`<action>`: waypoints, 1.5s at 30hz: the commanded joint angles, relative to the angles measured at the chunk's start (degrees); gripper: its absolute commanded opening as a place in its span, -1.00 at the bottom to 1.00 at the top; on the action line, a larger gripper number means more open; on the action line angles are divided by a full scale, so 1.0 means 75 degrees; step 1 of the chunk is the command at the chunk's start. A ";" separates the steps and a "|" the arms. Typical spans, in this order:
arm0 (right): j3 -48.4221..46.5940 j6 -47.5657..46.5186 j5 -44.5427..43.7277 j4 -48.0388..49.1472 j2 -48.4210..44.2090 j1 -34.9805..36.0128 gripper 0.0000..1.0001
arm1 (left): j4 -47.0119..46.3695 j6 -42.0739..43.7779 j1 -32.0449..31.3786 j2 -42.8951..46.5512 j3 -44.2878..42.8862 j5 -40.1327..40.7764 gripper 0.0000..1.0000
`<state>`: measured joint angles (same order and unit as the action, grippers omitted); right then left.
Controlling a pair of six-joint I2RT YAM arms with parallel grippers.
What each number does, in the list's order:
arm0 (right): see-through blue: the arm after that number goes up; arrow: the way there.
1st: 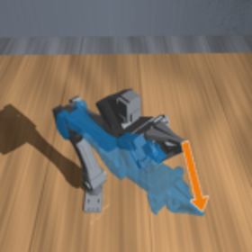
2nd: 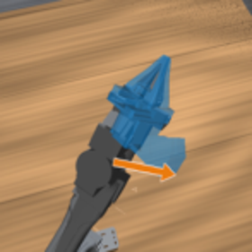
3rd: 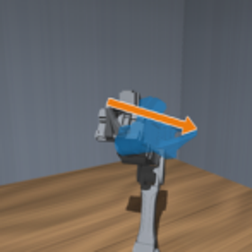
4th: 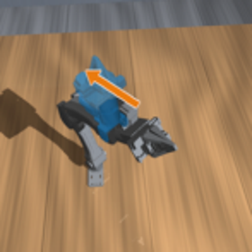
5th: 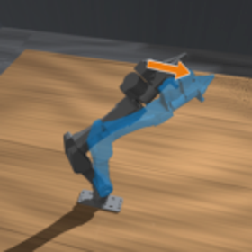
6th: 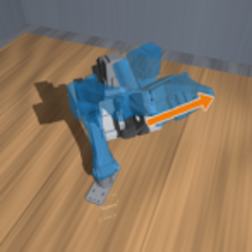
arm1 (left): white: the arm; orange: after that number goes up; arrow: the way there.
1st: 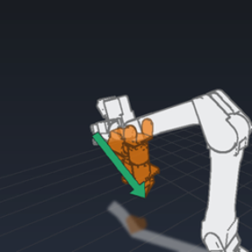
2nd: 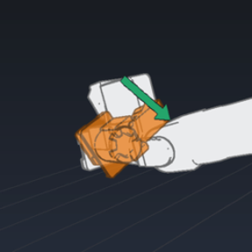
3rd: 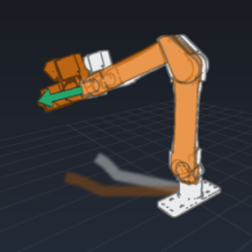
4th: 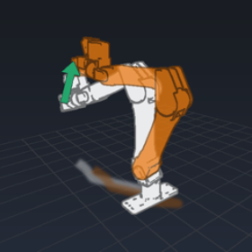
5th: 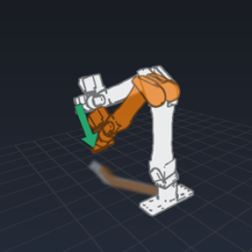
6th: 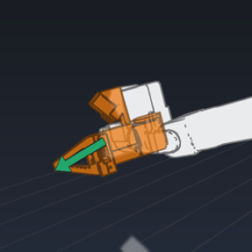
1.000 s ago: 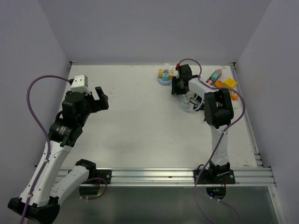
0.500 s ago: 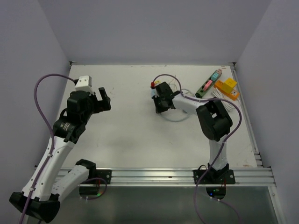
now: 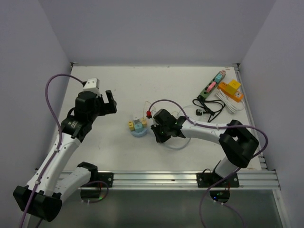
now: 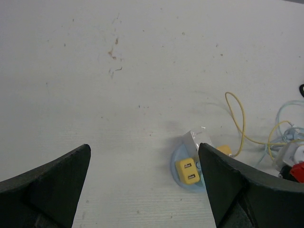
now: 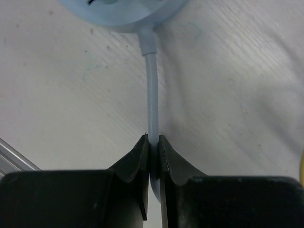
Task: Pull the plug off the socket
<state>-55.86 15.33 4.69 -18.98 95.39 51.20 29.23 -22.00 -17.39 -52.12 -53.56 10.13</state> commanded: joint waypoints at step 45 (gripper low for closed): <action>-0.1285 0.1694 -0.1210 -0.0352 -0.1586 -0.0311 0.40 | -0.0547 -0.3382 -0.2274 -0.2213 0.1142 -0.0486 0.54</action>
<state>-66.30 26.06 -1.72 -22.39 83.42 48.73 24.05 -43.29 -32.51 -66.89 -41.98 1.28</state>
